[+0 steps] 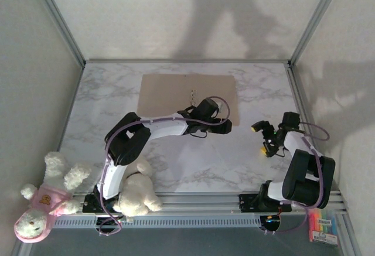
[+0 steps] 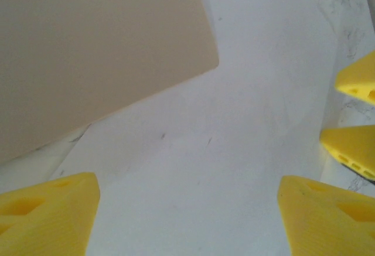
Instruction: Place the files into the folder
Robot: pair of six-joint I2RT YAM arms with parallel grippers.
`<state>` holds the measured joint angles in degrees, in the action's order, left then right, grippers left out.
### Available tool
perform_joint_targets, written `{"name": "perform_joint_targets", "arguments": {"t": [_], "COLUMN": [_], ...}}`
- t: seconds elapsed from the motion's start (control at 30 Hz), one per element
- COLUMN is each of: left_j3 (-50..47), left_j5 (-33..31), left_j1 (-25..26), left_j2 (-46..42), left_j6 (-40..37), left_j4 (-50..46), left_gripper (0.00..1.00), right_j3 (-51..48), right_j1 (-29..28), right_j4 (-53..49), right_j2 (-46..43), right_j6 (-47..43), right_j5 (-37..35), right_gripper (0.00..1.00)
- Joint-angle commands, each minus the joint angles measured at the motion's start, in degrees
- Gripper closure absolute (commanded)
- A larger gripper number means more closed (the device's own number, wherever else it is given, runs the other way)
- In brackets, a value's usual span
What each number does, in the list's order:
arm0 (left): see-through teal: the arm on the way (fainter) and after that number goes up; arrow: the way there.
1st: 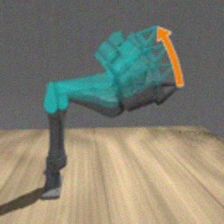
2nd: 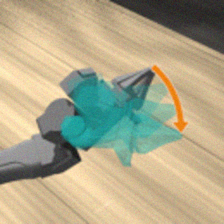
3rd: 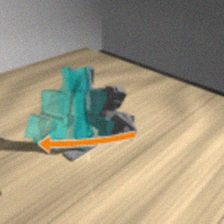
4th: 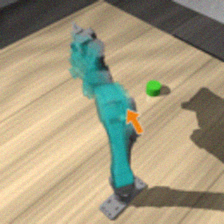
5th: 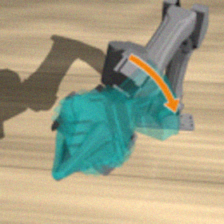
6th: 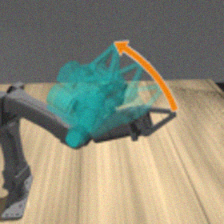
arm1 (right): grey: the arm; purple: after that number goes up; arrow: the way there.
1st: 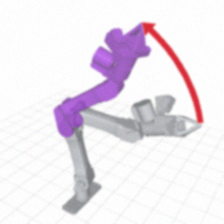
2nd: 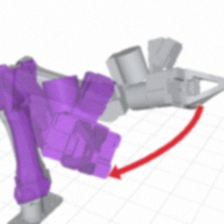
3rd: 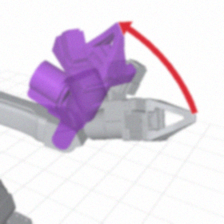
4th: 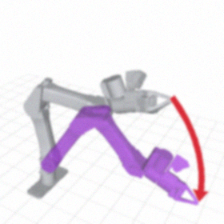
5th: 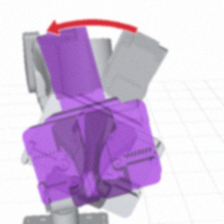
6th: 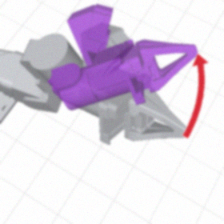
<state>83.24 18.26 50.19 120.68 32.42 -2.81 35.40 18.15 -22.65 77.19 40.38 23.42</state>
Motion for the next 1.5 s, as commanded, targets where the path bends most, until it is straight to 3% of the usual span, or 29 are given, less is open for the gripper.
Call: {"name": "perform_joint_targets", "arguments": {"t": [0.0,0.43,0.87,1.27,1.47], "left_j3": [2.34,6.42,5.24,2.54,2.96], "left_j5": [-0.21,1.23,2.04,8.5,18.35], "left_j1": [0.9,3.53,6.55,11.5,12.91], "left_j2": [2.29,5.9,6.34,5.34,5.58], "left_j6": [1.28,2.03,6.79,11.23,12.84], "left_j4": [-2.52,-2.56,-5.34,-3.86,2.71], "left_gripper": [0.2,0.21,0.22,0.22,0.23], "right_j3": [1.93,5.81,8.66,5.23,5.72], "right_j1": [1.97,2.06,2.09,2.06,2.06], "right_j4": [-2.75,-6.8,-12.5,-12.67,-15.18], "right_j2": [1.51,-1.64,-4.29,-4.11,-5.11], "right_j6": [-3.23,-3.5,-3.53,-2.23,-3.66], "right_j5": [-2.88,1.81,1.31,0.92,-1.55], "right_gripper": [0.02,0.02,0.01,0.01,0.01]}}
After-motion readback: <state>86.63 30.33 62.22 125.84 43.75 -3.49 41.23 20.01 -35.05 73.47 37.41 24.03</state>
